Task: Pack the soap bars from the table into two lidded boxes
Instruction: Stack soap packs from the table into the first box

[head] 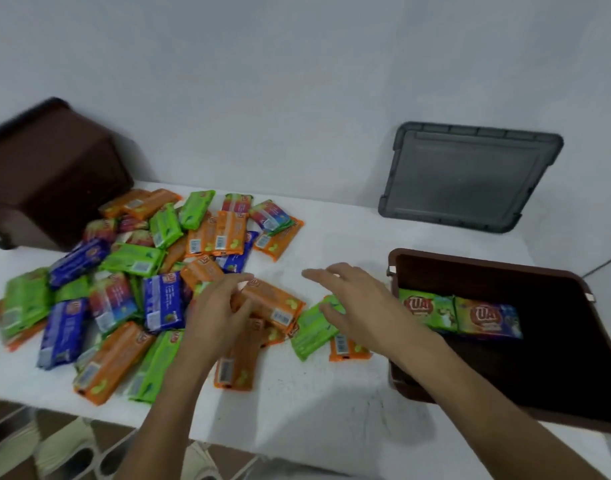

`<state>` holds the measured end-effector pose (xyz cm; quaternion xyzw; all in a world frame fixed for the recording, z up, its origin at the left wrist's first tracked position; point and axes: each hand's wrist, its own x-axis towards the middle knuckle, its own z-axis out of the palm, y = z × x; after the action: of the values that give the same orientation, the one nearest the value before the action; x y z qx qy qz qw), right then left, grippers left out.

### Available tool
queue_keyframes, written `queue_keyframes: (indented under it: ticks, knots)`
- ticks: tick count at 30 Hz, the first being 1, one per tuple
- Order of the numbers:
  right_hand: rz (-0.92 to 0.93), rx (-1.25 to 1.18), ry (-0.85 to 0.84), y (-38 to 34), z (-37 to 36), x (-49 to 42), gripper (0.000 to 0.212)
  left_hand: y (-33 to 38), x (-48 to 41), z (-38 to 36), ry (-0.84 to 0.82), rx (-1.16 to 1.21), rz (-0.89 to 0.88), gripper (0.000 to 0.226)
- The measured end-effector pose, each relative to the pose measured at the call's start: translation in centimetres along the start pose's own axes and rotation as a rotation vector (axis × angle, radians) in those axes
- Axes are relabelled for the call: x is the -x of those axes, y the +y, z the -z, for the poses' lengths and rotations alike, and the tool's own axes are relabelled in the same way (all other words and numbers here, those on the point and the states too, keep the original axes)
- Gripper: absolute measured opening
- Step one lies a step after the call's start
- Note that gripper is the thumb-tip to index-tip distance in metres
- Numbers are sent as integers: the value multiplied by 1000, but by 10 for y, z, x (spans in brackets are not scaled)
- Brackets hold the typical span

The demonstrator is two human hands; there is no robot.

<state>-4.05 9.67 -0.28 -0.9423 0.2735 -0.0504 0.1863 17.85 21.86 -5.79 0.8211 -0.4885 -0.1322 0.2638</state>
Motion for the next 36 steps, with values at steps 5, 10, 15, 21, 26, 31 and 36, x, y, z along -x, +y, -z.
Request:
queue_keyframes:
  ticks: [5,10,15,21,26,31,36]
  knots:
    - [117,178,-280,-31,-43,-40,60,-43,-14,11,2,-191,218,43]
    - [126,182,-422,-33,-69,-57,51,-53,-26,10,-132,-286,308,64]
    - [86,125,-450,-31,-74,-63,46,-53,-30,8,-138,-311,290,65]
    - [117,191,-408,-32,-76,-64,48,-51,-34,8,-142,-242,300,64]
    - [111,246,-381,-39,-78,-61,41,-48,-35,10,-146,-139,329,61]
    - [133,198,-252,-34,-60,-61,32,-35,-32,26,-19,-3,273,61]
    - [115,-46,-17,-20,-30,-58,37,0,-23,52,160,124,73,54]
